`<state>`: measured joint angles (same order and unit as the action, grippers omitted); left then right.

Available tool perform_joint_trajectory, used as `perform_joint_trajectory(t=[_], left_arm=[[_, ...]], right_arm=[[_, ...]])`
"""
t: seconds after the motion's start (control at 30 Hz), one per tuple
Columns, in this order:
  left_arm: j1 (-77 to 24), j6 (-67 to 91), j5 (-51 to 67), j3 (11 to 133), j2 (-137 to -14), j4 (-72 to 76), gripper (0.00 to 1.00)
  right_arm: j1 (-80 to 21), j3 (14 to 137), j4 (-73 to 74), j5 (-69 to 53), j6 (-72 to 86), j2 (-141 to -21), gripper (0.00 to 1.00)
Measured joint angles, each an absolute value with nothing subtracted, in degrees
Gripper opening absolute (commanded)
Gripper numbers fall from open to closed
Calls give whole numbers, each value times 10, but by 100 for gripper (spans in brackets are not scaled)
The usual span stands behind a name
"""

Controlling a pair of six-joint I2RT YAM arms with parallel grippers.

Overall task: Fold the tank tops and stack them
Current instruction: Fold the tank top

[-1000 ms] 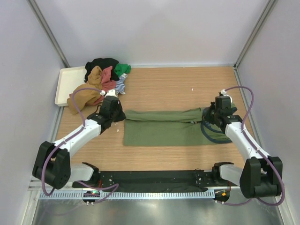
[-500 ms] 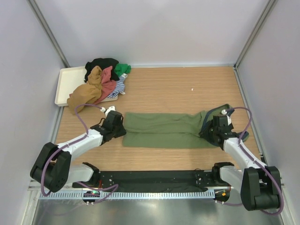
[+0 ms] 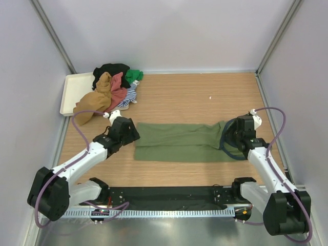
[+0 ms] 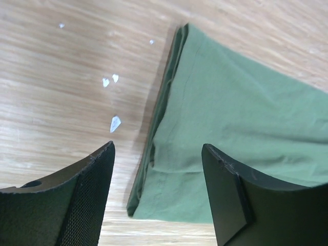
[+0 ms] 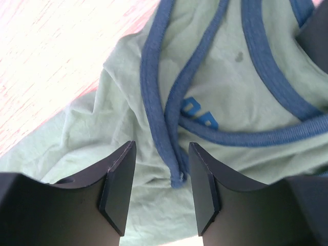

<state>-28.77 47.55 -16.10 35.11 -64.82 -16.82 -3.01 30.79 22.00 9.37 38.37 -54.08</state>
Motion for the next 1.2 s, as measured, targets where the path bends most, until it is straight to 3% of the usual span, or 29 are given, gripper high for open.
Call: perform_joint_trajectory(t=[0.27,0.33,0.43,0.53,0.57,0.63,0.8,1.2], left_arm=[[-288,464,-150,409,-741,-163,61],[-288,462,-145,413,-767,-159,55],[-288,461,-138,413,-787,-157,37],[-288,460,-133,413,-799,-150,25],[-288,460,-132,413,-802,-147,22],[-288,460,-128,409,-807,-135,14],[-283,461,-112,391,-829,-117,0],[-266,461,-100,372,-826,-90,0]], right_arm=[[-30,341,193,68,361,-664,49],[-30,341,186,60,361,-686,47],[-30,340,177,54,361,-694,40],[-30,340,170,54,361,-695,23],[-30,340,170,55,361,-696,12],[-30,340,169,58,362,-698,4],[-30,330,170,75,367,-696,1],[-28,301,196,139,396,-630,1]])
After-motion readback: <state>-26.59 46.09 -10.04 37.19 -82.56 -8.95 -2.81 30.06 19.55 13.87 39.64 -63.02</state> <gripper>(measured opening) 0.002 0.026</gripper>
